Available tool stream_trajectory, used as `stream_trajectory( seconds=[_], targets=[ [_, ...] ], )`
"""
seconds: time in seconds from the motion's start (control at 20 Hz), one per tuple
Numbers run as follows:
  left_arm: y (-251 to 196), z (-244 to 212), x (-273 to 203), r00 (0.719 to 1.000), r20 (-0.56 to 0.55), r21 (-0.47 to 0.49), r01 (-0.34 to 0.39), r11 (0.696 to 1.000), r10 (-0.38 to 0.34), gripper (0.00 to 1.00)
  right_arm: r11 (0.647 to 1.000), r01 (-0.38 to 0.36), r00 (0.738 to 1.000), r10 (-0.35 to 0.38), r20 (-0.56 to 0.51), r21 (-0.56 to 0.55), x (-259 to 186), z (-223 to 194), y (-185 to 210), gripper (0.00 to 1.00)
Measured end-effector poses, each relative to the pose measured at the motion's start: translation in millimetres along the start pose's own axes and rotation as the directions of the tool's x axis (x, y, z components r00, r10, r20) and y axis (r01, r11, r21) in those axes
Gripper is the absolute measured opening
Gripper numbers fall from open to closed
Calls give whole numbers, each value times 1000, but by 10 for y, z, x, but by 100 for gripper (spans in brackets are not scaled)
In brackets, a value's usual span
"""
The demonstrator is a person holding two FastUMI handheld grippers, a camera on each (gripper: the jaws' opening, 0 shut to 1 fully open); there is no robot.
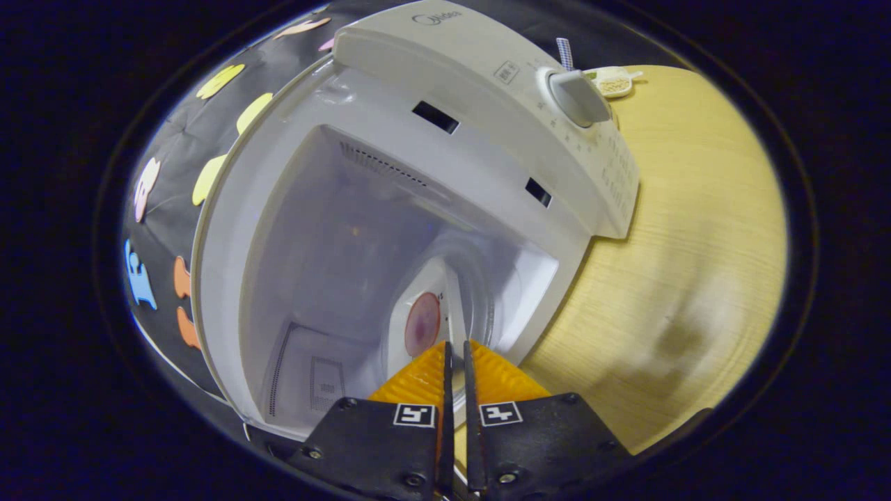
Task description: Open the microwave oven with the left hand, put the food in, and close the microwave oven.
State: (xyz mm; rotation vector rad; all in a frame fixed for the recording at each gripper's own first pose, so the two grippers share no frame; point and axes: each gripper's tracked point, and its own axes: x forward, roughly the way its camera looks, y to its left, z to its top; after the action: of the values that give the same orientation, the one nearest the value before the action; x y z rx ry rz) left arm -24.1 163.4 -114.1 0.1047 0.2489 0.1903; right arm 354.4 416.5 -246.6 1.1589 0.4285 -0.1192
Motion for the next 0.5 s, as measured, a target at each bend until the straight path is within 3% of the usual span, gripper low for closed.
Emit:
stream_trajectory(
  seconds=[0.05, 0.15, 0.2, 0.25, 0.3, 0.5],
  targets=[
    [-17, -24, 9, 1000, -4, -3, 1, 1000, -1, 95, 1000, -8, 1000, 8, 3, 0, -20, 50, 2, 11],
    [3, -33, 11, 1000, -4, -2, -4, 1000, 4, 95, 998, -39, 999, 40, 32, -42, -120, 153, 72, 23],
    [4, -20, 15, 1000, -1, -2, -3, 1000, 3, 95, 995, -42, 998, 46, 48, -85, -251, 259, 85, 42],
    [17, -4, 15, 1000, 4, 1, -7, 1000, 7, 95, 990, -50, 996, 58, 61, -129, -278, 272, 115, 55],
    [26, 25, 27, 1000, 13, 3, -7, 1000, 7, 95, 986, -56, 995, 67, 69, -157, -376, 310, 134, 83],
    [107, 187, 47, 999, 49, -7, -7, 1000, 7, 95, 948, -80, 987, 118, 109, -307, -810, 631, 259, 99]
  ],
)
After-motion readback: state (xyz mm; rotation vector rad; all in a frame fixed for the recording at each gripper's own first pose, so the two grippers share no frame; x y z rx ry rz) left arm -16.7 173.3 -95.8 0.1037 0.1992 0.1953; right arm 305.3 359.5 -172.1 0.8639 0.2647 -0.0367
